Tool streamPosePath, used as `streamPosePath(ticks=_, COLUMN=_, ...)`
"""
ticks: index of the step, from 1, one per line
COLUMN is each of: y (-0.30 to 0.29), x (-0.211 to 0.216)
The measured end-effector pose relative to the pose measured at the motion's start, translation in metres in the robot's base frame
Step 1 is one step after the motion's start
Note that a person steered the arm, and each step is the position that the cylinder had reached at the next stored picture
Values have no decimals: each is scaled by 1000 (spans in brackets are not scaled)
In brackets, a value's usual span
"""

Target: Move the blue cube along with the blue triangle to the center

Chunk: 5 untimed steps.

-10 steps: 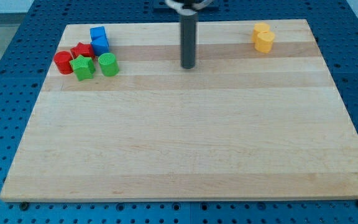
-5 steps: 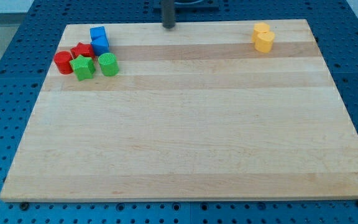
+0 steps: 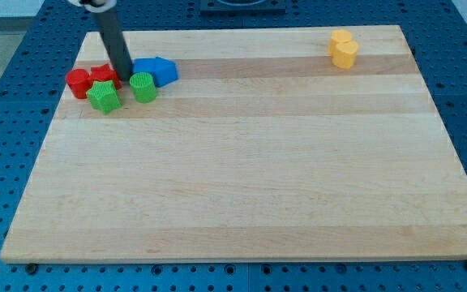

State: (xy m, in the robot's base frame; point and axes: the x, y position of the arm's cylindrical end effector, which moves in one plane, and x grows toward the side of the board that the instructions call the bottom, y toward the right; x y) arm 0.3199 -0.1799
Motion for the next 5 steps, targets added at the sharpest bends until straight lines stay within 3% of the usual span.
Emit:
streamPosePath(ticks=1, y=38, x=-1)
streamPosePath(ticks=3, y=70, x=-53)
streamPosePath(ticks=5, y=116, x=-12)
